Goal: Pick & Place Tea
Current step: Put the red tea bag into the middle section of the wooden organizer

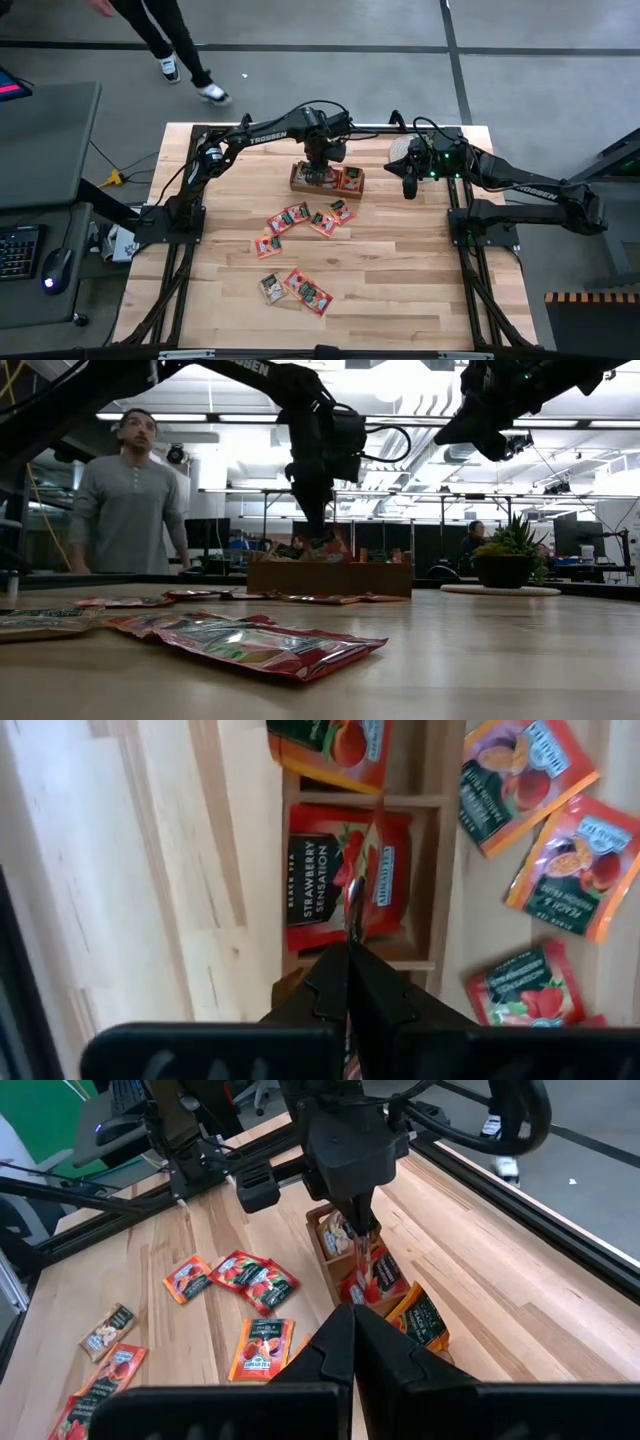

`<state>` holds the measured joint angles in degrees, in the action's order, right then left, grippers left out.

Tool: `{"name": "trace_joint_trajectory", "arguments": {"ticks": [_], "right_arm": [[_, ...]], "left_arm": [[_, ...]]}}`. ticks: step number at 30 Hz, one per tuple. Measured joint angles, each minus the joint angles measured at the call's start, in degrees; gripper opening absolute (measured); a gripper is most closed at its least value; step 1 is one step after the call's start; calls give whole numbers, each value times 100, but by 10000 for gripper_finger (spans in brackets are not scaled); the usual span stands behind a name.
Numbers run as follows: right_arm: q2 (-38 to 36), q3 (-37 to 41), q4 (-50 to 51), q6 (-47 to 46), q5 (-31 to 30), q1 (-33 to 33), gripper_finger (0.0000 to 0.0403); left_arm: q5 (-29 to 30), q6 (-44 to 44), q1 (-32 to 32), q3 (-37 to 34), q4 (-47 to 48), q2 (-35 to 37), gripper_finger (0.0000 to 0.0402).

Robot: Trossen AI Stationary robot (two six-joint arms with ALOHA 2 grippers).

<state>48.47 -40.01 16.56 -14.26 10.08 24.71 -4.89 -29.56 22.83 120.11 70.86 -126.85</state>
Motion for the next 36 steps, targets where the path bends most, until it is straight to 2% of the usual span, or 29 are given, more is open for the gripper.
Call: {"name": "trace_joint_trajectory", "arguments": {"ticks": [4, 19, 30, 33, 36], "right_arm": [[0, 0, 0, 12, 1, 0, 0], [0, 0, 0, 194, 16, 0, 0], [0, 0, 95, 268, 286, 0, 0], [0, 0, 157, 278, 364, 0, 0], [0, 0, 136, 281, 373, 0, 0]], "left_arm": [[291, -20, 0, -1, 116, 2, 11], [188, -160, -49, -1, 116, 4, 29], [452, 239, -37, -1, 102, 7, 118], [707, 455, -38, -1, 108, 7, 128], [715, 921, -35, -1, 91, 13, 128]]}}
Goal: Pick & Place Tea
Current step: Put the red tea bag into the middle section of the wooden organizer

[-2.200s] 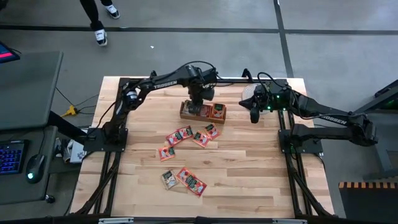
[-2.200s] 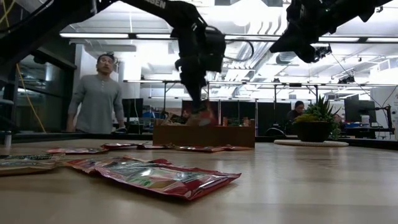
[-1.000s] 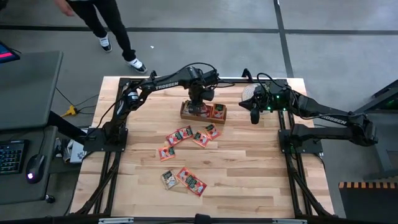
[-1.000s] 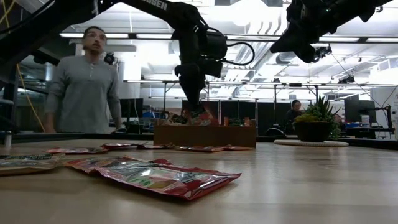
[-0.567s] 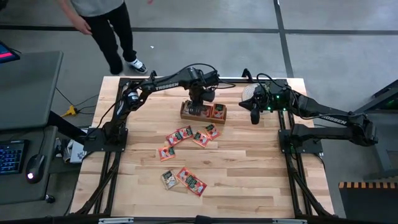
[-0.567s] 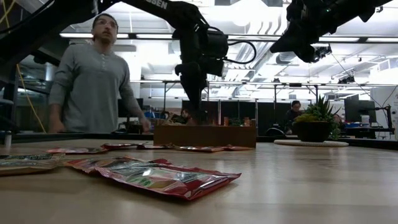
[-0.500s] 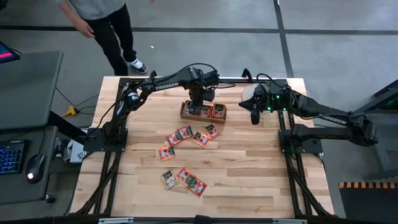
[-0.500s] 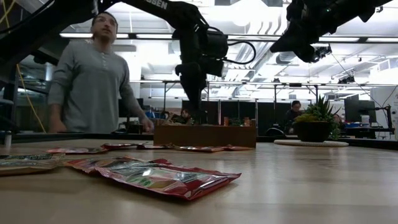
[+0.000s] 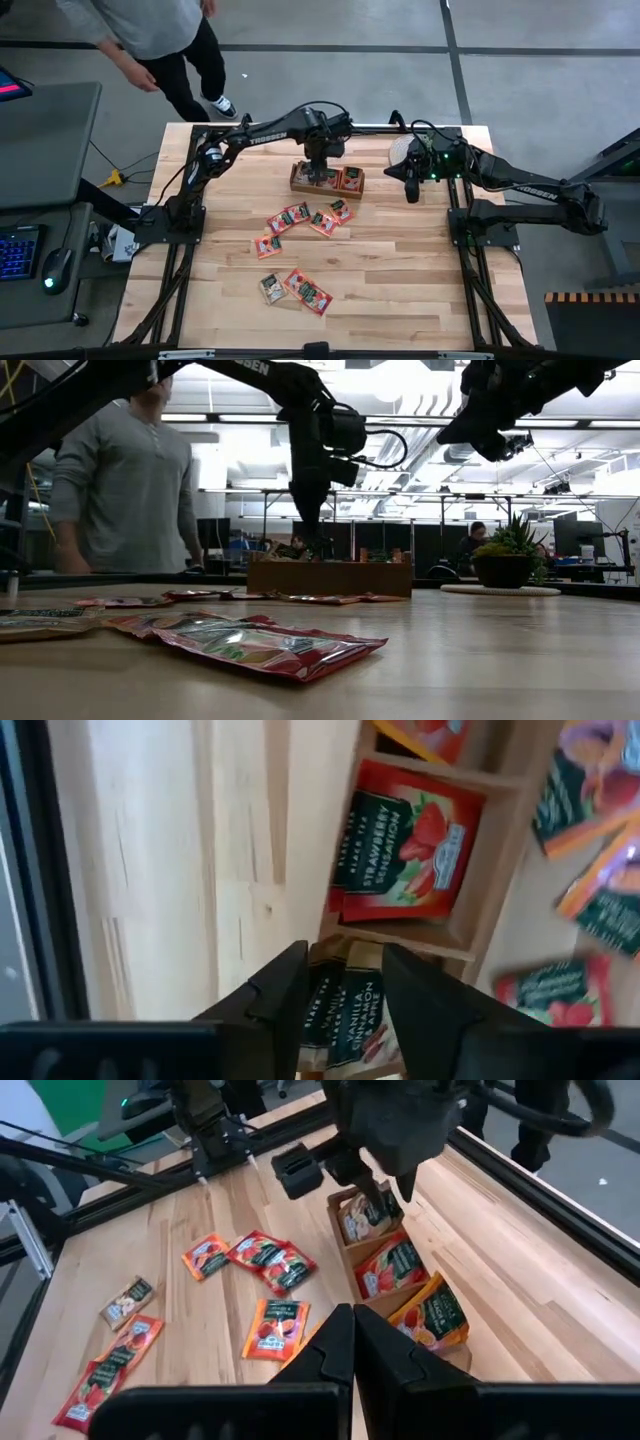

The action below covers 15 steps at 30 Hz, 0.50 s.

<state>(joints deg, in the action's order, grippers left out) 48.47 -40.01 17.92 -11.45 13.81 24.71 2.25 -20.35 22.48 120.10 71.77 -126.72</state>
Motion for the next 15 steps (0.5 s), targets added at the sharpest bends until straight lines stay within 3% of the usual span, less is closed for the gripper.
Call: {"name": "trace_joint_trajectory", "arguments": {"ticks": [15], "right_arm": [[-1, 0, -835, 194, 565, 0, 0]], "left_arm": [[34, 2013, -126, 25, -14, 1119, 77]]}}
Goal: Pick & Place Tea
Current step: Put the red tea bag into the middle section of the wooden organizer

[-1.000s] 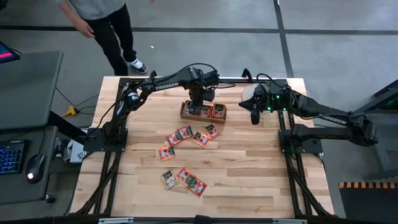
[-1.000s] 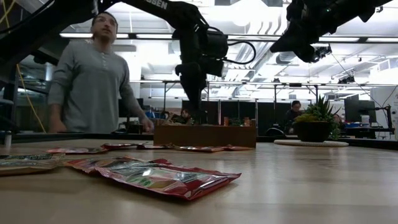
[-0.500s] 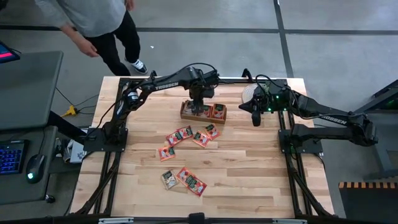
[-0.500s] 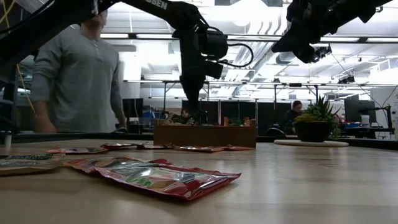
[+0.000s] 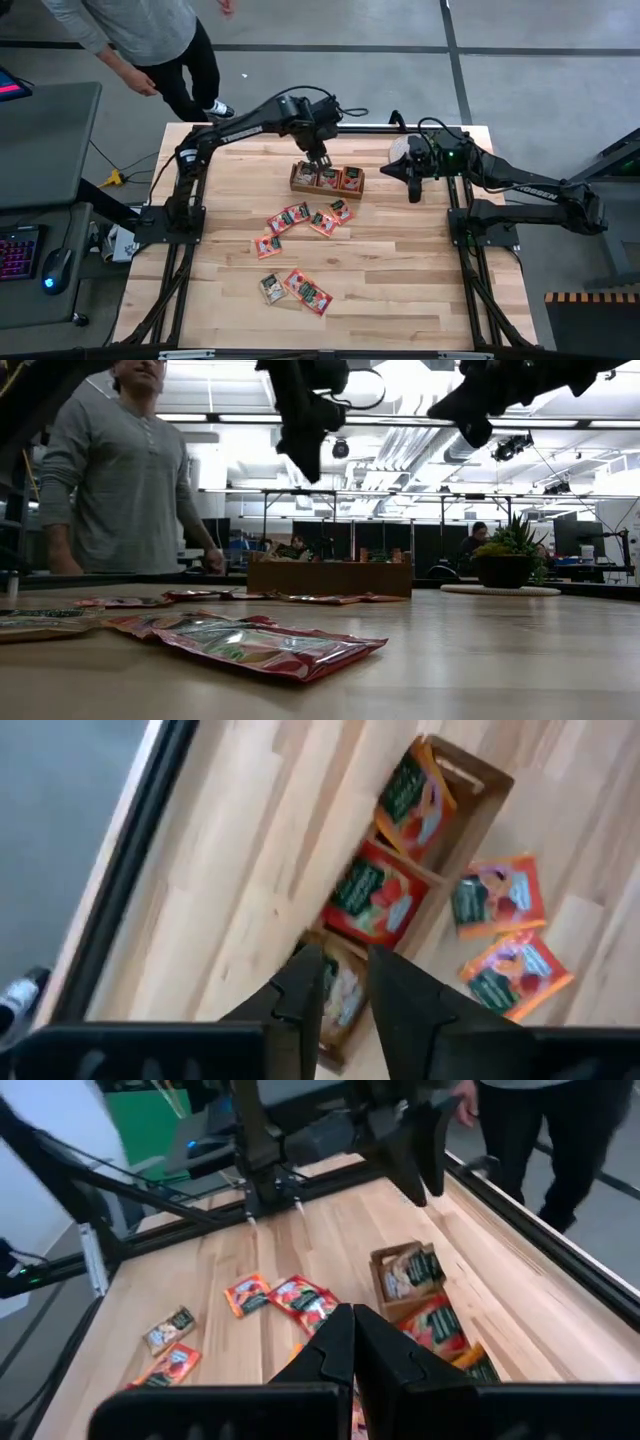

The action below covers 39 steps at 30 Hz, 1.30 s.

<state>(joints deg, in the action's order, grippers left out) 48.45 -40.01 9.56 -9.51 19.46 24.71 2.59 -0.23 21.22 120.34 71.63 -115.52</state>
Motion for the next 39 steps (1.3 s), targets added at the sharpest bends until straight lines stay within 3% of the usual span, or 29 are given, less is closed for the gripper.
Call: {"name": "trace_joint_trajectory", "arguments": {"ticks": [6, 12, 19, 23, 27, 30, 32, 34, 37, 39], "right_arm": [[138, -6, -231, 100, 61, -194, 0], [630, -511, -81, 474, 38, -715, 0], [1332, -1454, 1100, 1215, -289, -1194, 0], [1446, -1742, 1726, 1489, -740, -1399, 0], [1444, -1636, 1894, 1078, -483, -1466, 0], [1460, -1372, 1929, 619, -446, -1641, 0], [1500, -1227, 1782, 379, -697, -1888, 0], [1559, -1146, 1587, 130, -1003, -2126, 0], [1778, -1156, 1117, -271, -1363, -2477, 0], [1998, -1160, 827, -589, -1593, -2692, 0]], "left_arm": [[447, 389, -244, -34, 626, 440, 60], [930, 941, -542, -46, 1322, 966, 38], [1440, 2156, -1180, -560, 1503, 1653, 5], [1587, 2930, -1722, -1640, 1530, 2425, 1], [1113, 3778, -2471, -3210, 781, 3321, 1], [901, 4661, -3086, -4317, -654, 3722, 1], [1019, 5294, -3587, -5010, -882, 3964, 1], [1215, 5922, -3961, -5473, -1829, 4044, 1], [1357, 6633, -4583, -6216, -2133, 4066, 1], [1435, 6969, -4874, -6512, -3012, 4068, 1]]}}
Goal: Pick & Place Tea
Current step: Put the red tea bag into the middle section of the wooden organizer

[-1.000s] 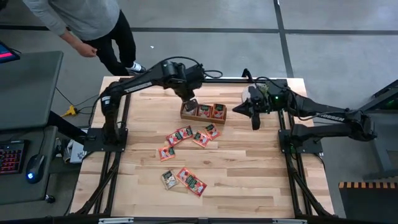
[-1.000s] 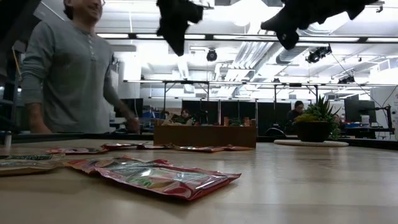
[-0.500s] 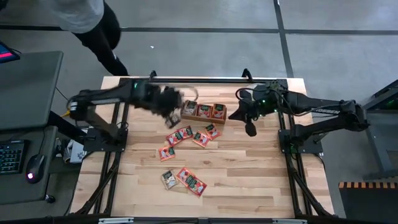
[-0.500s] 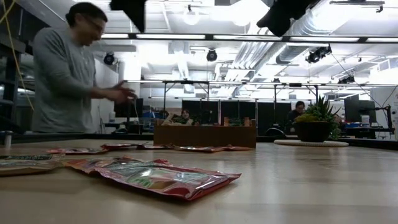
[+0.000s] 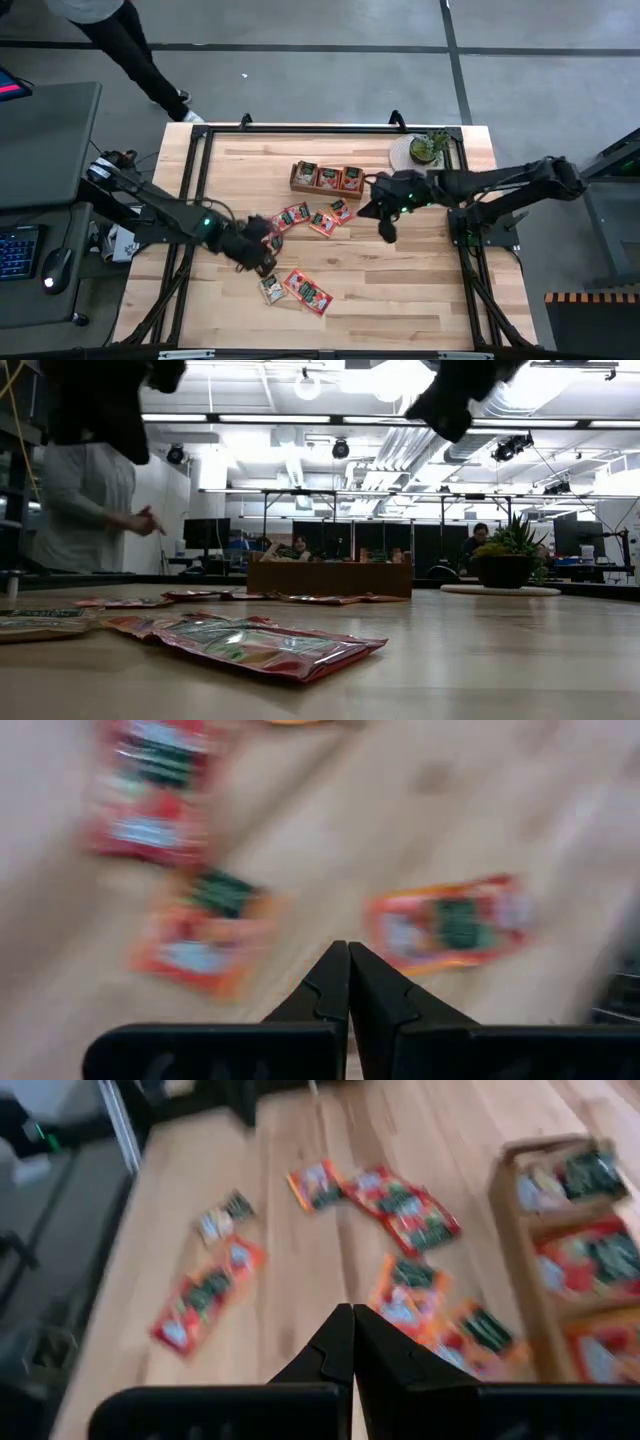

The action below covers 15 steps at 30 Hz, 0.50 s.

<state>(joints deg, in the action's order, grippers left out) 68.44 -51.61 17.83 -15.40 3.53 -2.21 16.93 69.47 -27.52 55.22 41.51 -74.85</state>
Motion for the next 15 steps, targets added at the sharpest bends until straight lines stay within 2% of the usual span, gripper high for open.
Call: {"name": "trace_joint_trajectory", "arguments": {"ticks": [4, 7, 11, 15], "right_arm": [[490, -41, -788, -611, -214, -419, 0], [984, -273, -876, -951, -377, -758, 0], [1662, -751, -811, -1027, -716, -1206, 0], [2328, -1367, -570, -1030, -797, -1504, 0]], "left_arm": [[362, 371, -505, -632, -1099, -75, 1], [720, 566, -765, -872, -1669, -76, 1], [973, 595, -996, -1025, -1611, -131, 1], [926, 588, -1004, -1106, -1590, -233, 1]]}}
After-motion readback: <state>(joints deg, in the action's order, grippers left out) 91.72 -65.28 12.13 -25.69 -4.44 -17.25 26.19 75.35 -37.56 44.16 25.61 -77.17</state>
